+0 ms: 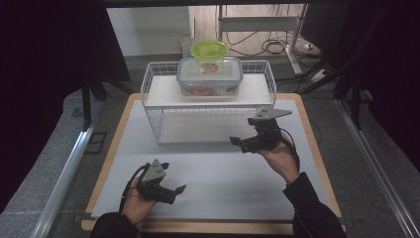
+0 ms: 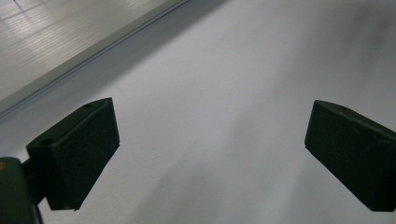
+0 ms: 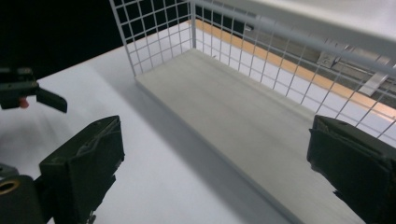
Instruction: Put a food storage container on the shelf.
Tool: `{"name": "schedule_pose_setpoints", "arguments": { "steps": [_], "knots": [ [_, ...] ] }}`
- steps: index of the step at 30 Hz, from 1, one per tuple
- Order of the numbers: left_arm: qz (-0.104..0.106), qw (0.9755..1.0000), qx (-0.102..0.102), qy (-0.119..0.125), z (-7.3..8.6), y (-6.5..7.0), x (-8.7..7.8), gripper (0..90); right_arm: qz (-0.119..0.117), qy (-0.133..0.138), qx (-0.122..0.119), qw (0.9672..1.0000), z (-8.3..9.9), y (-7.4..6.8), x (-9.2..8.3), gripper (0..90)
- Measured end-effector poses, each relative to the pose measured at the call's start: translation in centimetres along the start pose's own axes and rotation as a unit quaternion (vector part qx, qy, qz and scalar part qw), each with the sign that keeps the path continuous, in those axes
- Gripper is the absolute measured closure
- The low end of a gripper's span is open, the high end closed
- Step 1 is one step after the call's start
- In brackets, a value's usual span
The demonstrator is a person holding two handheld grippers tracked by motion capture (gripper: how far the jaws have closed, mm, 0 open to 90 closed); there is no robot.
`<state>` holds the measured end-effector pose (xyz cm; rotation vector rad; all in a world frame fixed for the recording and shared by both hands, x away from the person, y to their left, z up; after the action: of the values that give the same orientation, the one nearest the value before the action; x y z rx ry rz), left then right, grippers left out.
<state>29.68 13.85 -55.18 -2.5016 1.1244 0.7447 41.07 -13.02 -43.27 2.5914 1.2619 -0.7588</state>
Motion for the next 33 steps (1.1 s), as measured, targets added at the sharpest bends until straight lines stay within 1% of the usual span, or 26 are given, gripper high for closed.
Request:
{"name": "schedule_pose_setpoints", "arguments": {
  "steps": [4, 6, 12, 19, 24, 29, 33],
  "knots": [
    [0.001, 1.0000, -0.001, 0.001, 0.0, 0.0, 0.0, 3.0, 0.006, -0.004, -0.014, 0.9999, 1.0, -0.6, 0.0, 0.4],
    [0.001, 1.0000, -0.001, 0.001, 0.0, 0.0, 0.0, 3.0, 0.005, -0.004, -0.022, 0.9997, 1.4, -0.9, 0.0, 0.0],
    [0.002, 1.0000, 0.002, -0.003, 0.0, 0.1, 0.0, 3.0, -0.010, 0.000, -0.018, 0.9998, 2.7, -1.8, -0.5, 0.0],
    [0.002, 1.0000, 0.003, -0.005, 0.0, 0.1, 0.0, 3.0, -0.001, -0.007, -0.015, 0.9999, 4.6, -2.3, -1.2, 0.0],
    [0.003, 1.0000, 0.002, -0.006, 0.0, 0.2, 0.1, 3.0, 0.017, -0.012, -0.018, 0.9996, 6.3, -1.9, -1.8, 0.0],
    [0.002, 1.0000, 0.002, -0.008, 0.1, 0.2, 0.1, 3.0, 0.033, -0.016, -0.006, 0.9993, 8.1, -0.9, -2.4, 0.0],
    [0.002, 1.0000, 0.002, -0.009, 0.1, 0.2, 0.2, 3.0, 0.048, -0.013, 0.001, 0.9987, 9.2, -0.3, -3.0, 0.0]
  ]
}}
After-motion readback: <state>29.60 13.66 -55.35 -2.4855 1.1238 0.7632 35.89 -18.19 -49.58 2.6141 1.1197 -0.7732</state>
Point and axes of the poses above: each handheld gripper's, and its own axes: x roughly forward along the jaws, z roughly out of its underside, y roughly to its right, the point moved 6 cm from there along x, roughly forward along the jaws, and after that the axes turned 4 degrees about x, right-handed, at the moved point
